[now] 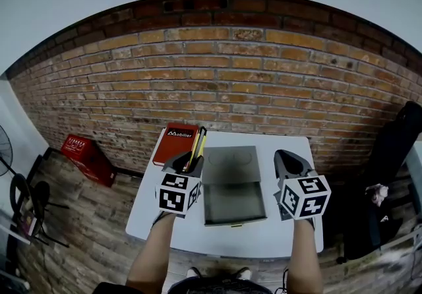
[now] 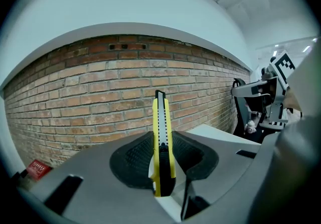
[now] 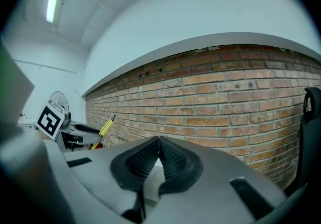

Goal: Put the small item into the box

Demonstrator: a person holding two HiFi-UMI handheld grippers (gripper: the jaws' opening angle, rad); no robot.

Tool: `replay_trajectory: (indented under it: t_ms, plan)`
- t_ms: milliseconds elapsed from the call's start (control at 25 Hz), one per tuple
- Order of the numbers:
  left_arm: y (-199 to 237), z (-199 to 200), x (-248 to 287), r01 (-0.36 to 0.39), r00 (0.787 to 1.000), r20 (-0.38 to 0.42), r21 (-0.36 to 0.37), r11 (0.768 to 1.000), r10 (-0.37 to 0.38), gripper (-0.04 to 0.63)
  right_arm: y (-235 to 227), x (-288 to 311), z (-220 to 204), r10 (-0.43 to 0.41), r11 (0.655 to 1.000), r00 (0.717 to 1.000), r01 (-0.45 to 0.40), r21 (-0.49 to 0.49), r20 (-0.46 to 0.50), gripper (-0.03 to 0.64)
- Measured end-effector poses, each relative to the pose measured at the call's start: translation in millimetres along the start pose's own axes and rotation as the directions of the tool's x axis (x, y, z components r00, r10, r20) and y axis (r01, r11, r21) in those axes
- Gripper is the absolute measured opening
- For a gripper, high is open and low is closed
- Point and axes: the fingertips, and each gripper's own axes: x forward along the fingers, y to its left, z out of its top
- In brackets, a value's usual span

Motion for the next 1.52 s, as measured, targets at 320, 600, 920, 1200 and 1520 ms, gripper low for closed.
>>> replay_trajectory:
  t_ms: [320,600,920,1200,1520]
  plan:
    - [0,-8,8,0.065,0.996,-0.056,0.045,0.997,-0.062,0.130,2,1,-2,-0.012,1.000,1.000,0.012,0.003,-0.002,0.020]
    - [-19,-18,19,0.174,0.979,-0.126,0.094,0.980,-0.161,0.130,3,-4,-5,-0.033,0.999,0.999,0.033,0.000,-0.010,0.020]
    - [-48,-33,34,0.294,0.942,-0.212,0.155,0.943,-0.259,0.130,-1,-12,-9,-0.058,0.998,0.998,0.058,0.001,-0.017,0.020]
    - [-72,-48,43,0.392,0.898,-0.295,0.198,0.898,-0.326,0.130,-5,-18,-10,-0.083,0.997,0.996,0.083,-0.001,-0.021,0.020]
    - [-93,-67,50,0.481,0.844,-0.380,0.223,0.848,-0.378,0.130,-7,-25,-12,-0.101,0.995,0.994,0.101,-0.002,-0.030,0.020]
